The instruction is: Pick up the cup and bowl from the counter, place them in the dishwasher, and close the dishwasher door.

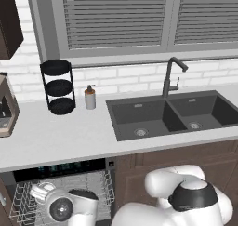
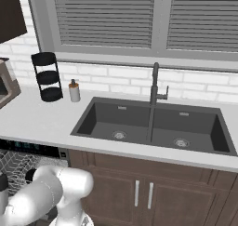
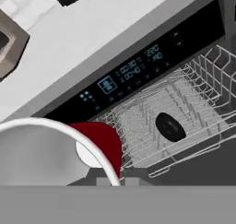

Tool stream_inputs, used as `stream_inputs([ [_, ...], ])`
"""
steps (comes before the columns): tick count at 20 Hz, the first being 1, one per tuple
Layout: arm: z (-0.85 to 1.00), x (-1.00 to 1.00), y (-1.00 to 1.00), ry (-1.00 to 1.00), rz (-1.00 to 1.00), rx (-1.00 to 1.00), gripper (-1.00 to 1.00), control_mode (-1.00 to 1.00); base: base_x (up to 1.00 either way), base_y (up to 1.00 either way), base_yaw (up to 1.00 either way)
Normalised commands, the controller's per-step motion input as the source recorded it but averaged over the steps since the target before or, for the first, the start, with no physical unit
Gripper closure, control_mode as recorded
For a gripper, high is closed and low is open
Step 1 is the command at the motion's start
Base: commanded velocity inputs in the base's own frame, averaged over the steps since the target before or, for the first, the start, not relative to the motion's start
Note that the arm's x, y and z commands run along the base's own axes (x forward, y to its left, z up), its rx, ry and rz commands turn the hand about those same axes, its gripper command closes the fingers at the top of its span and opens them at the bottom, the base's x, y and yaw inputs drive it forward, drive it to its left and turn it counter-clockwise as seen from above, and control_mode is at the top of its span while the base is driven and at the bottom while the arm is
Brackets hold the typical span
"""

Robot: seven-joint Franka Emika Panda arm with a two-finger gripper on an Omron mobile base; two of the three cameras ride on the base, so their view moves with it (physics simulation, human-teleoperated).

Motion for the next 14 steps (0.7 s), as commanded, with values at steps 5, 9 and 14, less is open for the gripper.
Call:
stream_inputs([
  [5, 0.05, 0.29, -0.2, 0.63, 0.0, -0.01, 1.0, -1.0, 0.0, 0.0, 0.0],
  [9, -0.17, 0.17, -0.32, 0.26, 0.01, 0.0, 1.0, -1.0, 0.0, 0.0, 0.0],
  [14, -0.36, 0.01, -0.2, 0.01, 0.0, 0.0, 1.0, -1.0, 0.0, 0.0, 0.0],
])
